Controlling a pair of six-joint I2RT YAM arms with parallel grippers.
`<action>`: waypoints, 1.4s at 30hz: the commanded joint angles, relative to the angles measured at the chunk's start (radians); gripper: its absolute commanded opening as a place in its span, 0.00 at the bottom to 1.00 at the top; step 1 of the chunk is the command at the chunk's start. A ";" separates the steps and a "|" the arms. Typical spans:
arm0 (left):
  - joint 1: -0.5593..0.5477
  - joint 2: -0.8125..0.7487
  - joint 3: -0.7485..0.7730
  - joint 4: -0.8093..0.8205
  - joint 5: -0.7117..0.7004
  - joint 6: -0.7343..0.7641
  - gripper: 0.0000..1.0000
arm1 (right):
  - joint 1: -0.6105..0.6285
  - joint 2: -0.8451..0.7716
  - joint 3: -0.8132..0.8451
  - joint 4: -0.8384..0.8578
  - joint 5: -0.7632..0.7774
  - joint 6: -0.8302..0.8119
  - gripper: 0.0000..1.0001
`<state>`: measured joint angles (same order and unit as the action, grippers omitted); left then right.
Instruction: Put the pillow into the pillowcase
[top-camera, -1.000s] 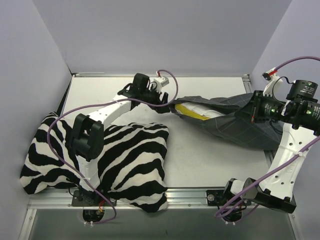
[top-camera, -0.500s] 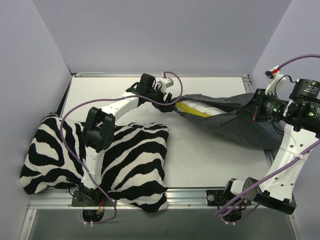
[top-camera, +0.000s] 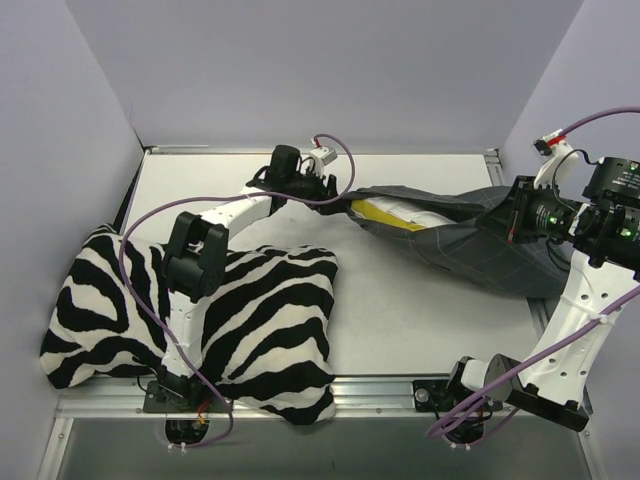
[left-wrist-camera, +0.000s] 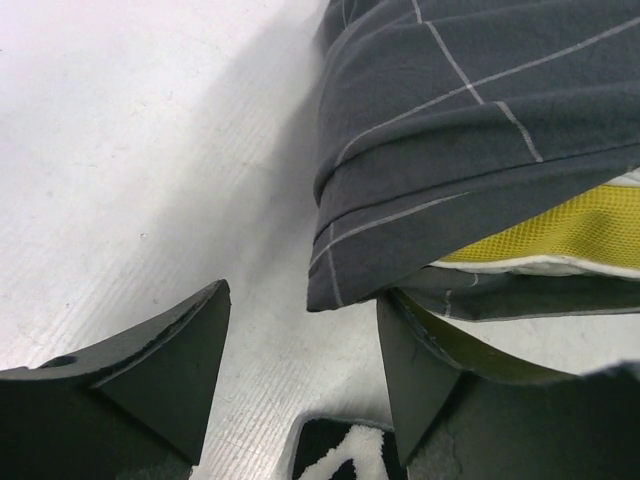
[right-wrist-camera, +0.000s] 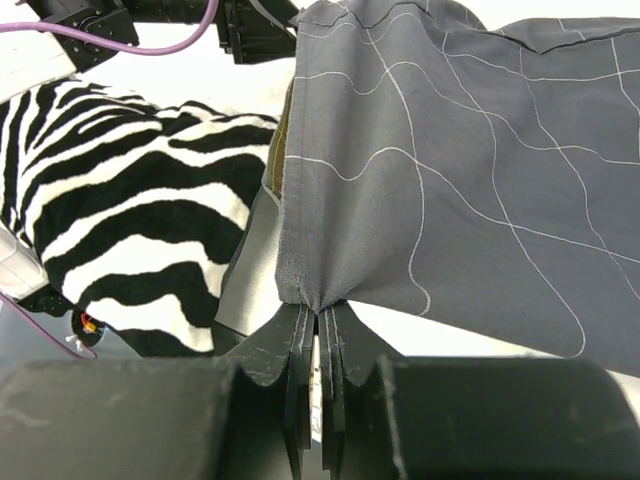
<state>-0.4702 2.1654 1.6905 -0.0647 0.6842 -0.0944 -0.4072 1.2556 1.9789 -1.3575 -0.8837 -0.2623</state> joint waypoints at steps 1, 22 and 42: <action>0.013 -0.067 0.009 0.102 0.044 -0.031 0.68 | -0.010 -0.012 0.037 -0.123 -0.047 0.001 0.00; 0.031 -0.020 0.055 0.157 0.181 -0.120 0.48 | -0.021 0.002 0.067 -0.134 -0.040 0.009 0.00; 0.012 0.041 0.051 0.143 0.189 -0.140 0.49 | -0.044 0.021 0.130 -0.161 -0.080 0.012 0.00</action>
<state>-0.4423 2.2536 1.7981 0.0647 0.8478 -0.2508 -0.4423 1.2758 2.0621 -1.3678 -0.8818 -0.2588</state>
